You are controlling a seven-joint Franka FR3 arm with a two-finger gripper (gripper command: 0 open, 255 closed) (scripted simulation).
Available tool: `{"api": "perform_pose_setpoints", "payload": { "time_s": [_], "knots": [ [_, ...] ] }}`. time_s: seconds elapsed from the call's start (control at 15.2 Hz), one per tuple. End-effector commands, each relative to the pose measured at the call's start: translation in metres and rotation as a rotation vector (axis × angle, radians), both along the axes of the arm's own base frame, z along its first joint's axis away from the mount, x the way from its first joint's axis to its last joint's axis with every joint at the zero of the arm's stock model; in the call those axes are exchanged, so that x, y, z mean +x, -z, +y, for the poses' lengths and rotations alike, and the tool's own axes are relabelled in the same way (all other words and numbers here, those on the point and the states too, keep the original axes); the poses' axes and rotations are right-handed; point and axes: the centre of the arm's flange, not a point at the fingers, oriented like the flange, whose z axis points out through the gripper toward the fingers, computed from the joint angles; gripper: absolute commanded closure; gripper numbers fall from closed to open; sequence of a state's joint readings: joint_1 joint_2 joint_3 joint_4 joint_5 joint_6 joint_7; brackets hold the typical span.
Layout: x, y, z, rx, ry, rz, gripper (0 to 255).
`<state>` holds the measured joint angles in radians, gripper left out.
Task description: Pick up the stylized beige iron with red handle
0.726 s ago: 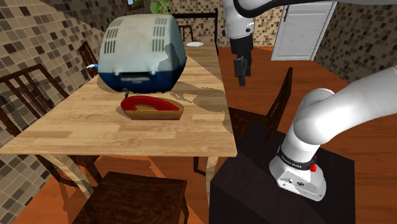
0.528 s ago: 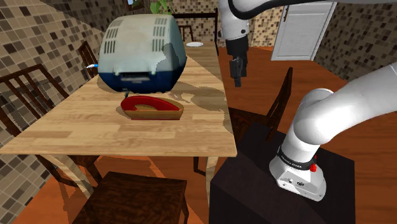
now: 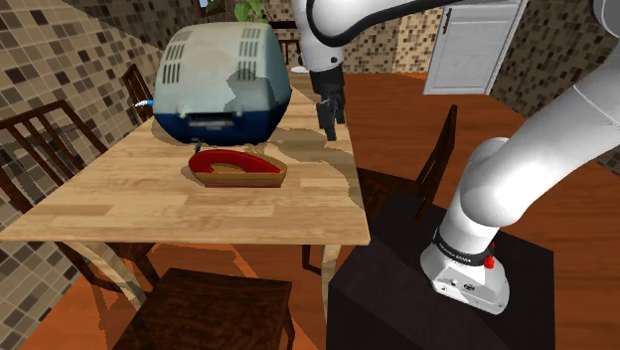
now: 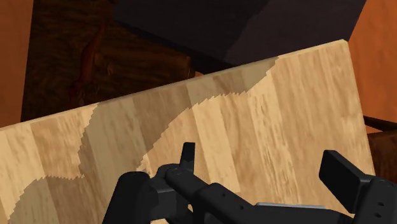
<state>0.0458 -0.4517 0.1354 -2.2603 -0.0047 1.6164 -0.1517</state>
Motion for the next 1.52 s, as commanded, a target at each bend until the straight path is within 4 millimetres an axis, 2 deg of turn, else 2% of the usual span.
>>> {"api": "perform_pose_setpoints", "payload": {
  "time_s": [0.0,0.59,1.19,1.25,1.45],
  "knots": [
    [0.019,0.004,0.017,-0.004,-0.029,-0.014,0],
    [0.102,0.02,0.093,-0.022,-0.155,-0.072,0],
    [0.175,0.032,0.179,-0.041,-0.282,-0.13,0],
    [0.179,0.033,0.184,-0.042,-0.29,-0.134,0],
    [0.179,0.049,0.184,-0.042,-0.29,-0.134,0]
  ]
}}
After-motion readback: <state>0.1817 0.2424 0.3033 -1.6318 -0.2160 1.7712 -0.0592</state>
